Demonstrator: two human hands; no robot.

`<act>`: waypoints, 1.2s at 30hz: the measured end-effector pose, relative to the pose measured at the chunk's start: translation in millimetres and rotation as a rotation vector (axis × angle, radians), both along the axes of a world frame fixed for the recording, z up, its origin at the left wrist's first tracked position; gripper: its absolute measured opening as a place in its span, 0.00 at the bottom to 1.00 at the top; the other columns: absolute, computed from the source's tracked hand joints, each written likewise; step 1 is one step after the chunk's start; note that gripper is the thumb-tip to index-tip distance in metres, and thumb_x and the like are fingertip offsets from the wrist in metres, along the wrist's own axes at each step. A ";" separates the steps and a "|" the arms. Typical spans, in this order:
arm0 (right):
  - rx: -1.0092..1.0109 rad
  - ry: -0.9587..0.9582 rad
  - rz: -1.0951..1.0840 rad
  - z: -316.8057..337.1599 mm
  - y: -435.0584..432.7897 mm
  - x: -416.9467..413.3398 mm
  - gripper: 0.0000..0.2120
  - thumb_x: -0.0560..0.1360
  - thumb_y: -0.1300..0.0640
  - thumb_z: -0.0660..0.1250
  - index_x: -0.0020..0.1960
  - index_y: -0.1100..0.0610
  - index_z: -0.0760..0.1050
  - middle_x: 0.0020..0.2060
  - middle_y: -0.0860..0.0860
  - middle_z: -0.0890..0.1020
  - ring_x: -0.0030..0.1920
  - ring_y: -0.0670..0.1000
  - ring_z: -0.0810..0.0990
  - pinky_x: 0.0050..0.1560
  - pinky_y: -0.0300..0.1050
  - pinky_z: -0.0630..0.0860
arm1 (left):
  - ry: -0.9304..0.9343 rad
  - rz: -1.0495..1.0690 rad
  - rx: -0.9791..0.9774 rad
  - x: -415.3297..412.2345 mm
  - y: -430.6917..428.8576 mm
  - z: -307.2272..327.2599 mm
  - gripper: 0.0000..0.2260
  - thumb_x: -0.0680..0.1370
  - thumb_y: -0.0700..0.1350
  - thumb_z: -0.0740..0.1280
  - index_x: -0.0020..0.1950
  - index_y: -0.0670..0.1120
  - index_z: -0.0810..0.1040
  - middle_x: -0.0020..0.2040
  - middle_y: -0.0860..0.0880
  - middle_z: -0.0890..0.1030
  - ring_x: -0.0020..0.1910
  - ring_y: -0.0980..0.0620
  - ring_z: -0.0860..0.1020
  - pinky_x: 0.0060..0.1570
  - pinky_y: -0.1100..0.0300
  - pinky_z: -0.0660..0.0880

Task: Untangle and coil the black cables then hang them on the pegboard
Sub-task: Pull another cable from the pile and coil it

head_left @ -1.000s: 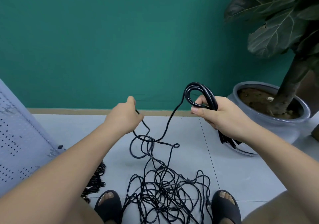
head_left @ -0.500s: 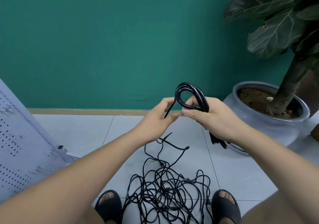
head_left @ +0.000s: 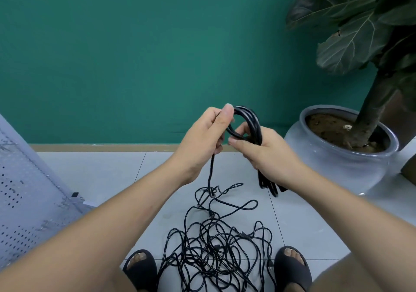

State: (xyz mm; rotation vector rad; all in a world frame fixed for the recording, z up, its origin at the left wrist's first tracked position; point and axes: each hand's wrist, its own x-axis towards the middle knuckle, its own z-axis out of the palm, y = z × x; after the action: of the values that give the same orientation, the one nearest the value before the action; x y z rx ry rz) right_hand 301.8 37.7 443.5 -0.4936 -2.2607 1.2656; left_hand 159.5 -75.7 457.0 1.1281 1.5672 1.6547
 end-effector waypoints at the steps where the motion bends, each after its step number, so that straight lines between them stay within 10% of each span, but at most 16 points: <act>1: 0.032 -0.002 0.013 -0.5 -4.9 -3.0 0.08 0.83 0.55 0.71 0.47 0.54 0.78 0.31 0.39 0.78 0.33 0.41 0.75 0.40 0.42 0.70 | 0.002 0.013 -0.004 2.9 0.6 1.6 0.22 0.83 0.65 0.64 0.56 0.46 0.76 0.36 0.58 0.74 0.36 0.55 0.72 0.38 0.64 0.70; 9: 0.057 0.009 0.003 -0.6 -18.0 -14.9 0.12 0.83 0.57 0.70 0.51 0.39 0.76 0.35 0.30 0.81 0.38 0.35 0.79 0.42 0.31 0.70 | -0.021 0.043 -0.008 6.1 4.1 8.5 0.22 0.85 0.59 0.66 0.53 0.38 0.76 0.43 0.50 0.82 0.42 0.53 0.79 0.48 0.57 0.77; 16: 0.069 -0.151 -0.049 -4.9 -19.2 -25.9 0.08 0.81 0.47 0.72 0.55 0.50 0.81 0.43 0.49 0.85 0.43 0.53 0.81 0.50 0.55 0.79 | -0.165 0.104 0.060 3.1 8.3 20.3 0.15 0.85 0.54 0.69 0.44 0.46 0.73 0.39 0.51 0.77 0.39 0.53 0.75 0.35 0.62 0.74; 20: 0.040 -0.135 -0.154 -0.7 -22.7 -32.1 0.18 0.79 0.45 0.69 0.67 0.44 0.71 0.52 0.45 0.87 0.47 0.54 0.87 0.45 0.48 0.84 | -0.244 0.116 0.099 5.2 13.2 23.6 0.16 0.85 0.53 0.69 0.44 0.46 0.71 0.34 0.52 0.75 0.34 0.50 0.73 0.39 0.57 0.74; 25: -0.042 -0.179 -0.145 -2.8 -23.4 -34.0 0.11 0.79 0.53 0.67 0.42 0.55 0.70 0.24 0.43 0.74 0.26 0.49 0.70 0.28 0.41 0.68 | -0.290 0.169 0.113 9.4 20.1 22.6 0.18 0.85 0.54 0.70 0.43 0.48 0.67 0.33 0.51 0.68 0.32 0.51 0.66 0.36 0.57 0.67; 32: -0.189 -0.072 -0.082 -10.1 -35.2 -36.2 0.11 0.79 0.57 0.65 0.38 0.58 0.76 0.34 0.49 0.86 0.40 0.61 0.83 0.36 0.43 0.69 | -0.339 0.119 0.171 1.6 19.5 28.6 0.19 0.86 0.51 0.69 0.42 0.49 0.62 0.33 0.53 0.60 0.30 0.53 0.59 0.31 0.61 0.61; 36: -0.266 0.038 -0.084 -12.1 -39.0 -34.9 0.15 0.83 0.62 0.65 0.37 0.58 0.69 0.29 0.55 0.75 0.29 0.58 0.76 0.32 0.44 0.72 | -0.222 0.124 0.155 -3.8 18.1 27.5 0.19 0.85 0.57 0.68 0.42 0.48 0.65 0.32 0.52 0.67 0.32 0.51 0.67 0.35 0.56 0.68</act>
State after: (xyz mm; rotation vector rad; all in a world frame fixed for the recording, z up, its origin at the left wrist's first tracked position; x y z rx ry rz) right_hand 267.0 -1.2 431.3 -0.6462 -2.0284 1.5267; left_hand 155.7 -57.6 484.5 0.9010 1.4119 1.9396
